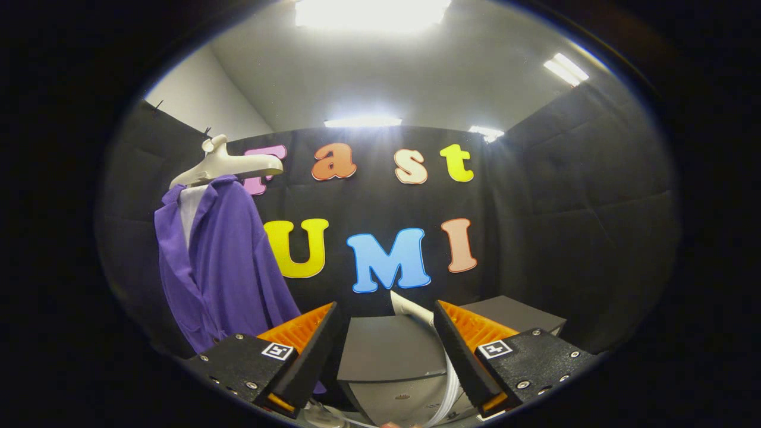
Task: Iron the clothes twice with a garment steamer, once on the left side and once on the right side.
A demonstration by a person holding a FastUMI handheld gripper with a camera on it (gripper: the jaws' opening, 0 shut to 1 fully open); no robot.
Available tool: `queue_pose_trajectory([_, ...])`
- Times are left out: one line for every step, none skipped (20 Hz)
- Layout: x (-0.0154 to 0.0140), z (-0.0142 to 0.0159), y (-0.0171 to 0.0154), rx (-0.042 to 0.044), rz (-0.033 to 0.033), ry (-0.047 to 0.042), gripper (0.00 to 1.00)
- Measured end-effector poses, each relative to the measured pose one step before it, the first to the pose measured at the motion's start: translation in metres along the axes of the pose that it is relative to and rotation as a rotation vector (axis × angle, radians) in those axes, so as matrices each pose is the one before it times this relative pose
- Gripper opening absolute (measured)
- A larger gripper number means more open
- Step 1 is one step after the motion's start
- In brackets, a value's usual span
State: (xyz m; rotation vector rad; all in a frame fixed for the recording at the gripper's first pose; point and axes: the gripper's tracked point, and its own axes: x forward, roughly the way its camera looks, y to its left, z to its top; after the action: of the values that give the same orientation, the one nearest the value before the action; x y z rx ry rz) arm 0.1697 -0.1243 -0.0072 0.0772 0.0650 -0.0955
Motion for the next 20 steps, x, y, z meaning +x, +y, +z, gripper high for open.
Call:
queue_pose_trajectory([0.01659,0.00123,-0.01023,0.00689,0.00163,0.00901,0.96])
queue_pose_trajectory([0.01762,0.00041,-0.01082,0.00531,0.00151,0.00994,0.96])
queue_pose_trajectory([0.01756,-0.00109,-0.01112,0.00293,-0.00363,0.01302,0.96])
queue_pose_trajectory([0.01673,-0.00120,-0.01188,0.00388,-0.00763,0.01275,0.96])
queue_pose_trajectory([0.02029,-0.00044,-0.01068,0.00755,-0.00747,0.00949,0.96])
queue_pose_trajectory([0.01790,-0.00091,-0.01041,0.01057,-0.00450,0.01275,0.96])
queue_pose_trajectory([0.01563,-0.00260,-0.01013,0.01251,0.00096,0.01470,0.96])
queue_pose_trajectory([0.01538,-0.00278,-0.00900,0.01245,0.00096,0.01582,0.95])
queue_pose_trajectory([0.01419,-0.00396,-0.00997,0.01361,0.00094,0.01627,0.95])
queue_pose_trajectory([0.01283,-0.00392,-0.00778,0.01669,0.00296,0.01927,0.95])
queue_pose_trajectory([0.01176,-0.00608,-0.00474,0.02320,0.01252,0.02303,0.95])
queue_pose_trajectory([0.01075,-0.00610,-0.00131,0.02289,0.02405,0.02625,0.95])
queue_pose_trajectory([0.01339,-0.00870,-0.00272,0.01980,0.01889,0.02955,0.95])
queue_pose_trajectory([0.01096,-0.00634,-0.00598,0.02114,0.01289,0.03074,0.95])
queue_pose_trajectory([0.01073,-0.00714,-0.00596,0.02686,0.01394,0.03042,0.95])
queue_pose_trajectory([0.01017,-0.00650,-0.00461,0.03696,0.01710,0.03471,0.95])
queue_pose_trajectory([0.00850,-0.00626,-0.00283,0.04886,0.02660,0.03763,0.95])
queue_pose_trajectory([0.00734,-0.00473,-0.00130,0.06360,0.03870,0.03663,0.95])
queue_pose_trajectory([0.00760,-0.00562,-0.00144,0.06549,0.04177,0.04209,0.95])
queue_pose_trajectory([0.00708,-0.00362,-0.00375,0.05977,0.03036,0.04106,0.95])
